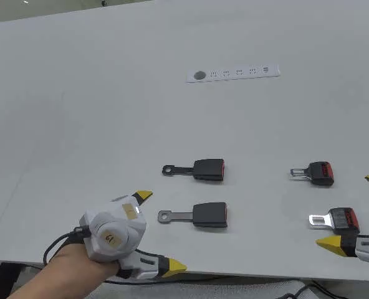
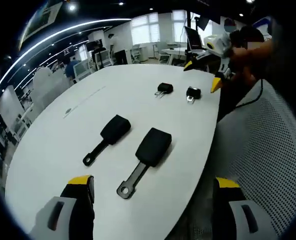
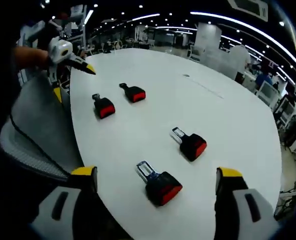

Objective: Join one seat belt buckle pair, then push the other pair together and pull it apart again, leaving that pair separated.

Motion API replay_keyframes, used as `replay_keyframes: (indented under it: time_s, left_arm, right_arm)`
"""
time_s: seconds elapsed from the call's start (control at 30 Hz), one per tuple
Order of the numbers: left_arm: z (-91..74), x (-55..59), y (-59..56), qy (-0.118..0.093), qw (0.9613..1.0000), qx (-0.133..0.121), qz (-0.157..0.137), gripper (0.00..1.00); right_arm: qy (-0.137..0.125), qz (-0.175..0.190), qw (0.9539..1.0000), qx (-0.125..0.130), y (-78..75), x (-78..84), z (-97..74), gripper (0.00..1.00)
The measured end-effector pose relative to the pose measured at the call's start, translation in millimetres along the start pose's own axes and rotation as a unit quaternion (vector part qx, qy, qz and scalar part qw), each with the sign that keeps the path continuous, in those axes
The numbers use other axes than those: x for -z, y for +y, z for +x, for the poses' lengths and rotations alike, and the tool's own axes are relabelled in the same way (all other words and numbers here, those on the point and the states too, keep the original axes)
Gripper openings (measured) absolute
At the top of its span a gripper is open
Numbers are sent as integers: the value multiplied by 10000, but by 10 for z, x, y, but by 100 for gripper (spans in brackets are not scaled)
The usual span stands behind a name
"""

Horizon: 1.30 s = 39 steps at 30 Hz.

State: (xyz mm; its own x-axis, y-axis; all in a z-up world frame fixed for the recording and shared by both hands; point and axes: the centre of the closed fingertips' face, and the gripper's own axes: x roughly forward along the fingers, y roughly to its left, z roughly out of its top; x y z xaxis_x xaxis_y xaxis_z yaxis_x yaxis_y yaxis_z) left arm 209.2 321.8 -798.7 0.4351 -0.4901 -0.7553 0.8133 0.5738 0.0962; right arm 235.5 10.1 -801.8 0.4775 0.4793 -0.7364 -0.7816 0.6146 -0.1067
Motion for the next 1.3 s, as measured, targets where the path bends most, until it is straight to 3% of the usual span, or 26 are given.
replay_keyframes:
  time_s: [0.17,0.37,0.5,1.3]
  left_arm:
    - [-8,3,54,-26,10000,-42,-67,100]
    - [-6,61,94,-29,9998,-130,-151,100]
    - [8,95,59,30,9998,-78,-189,100]
    - [-29,79,142,-97,9992,-263,-289,100]
  right_arm:
    - [96,-32,9999,13,-13,26,-3,93]
    - [74,29,9998,156,-53,26,20,100]
    - [43,107,9997,197,-71,2,16,100]
    - [-33,207,9996,202,-33,-5,-32,100]
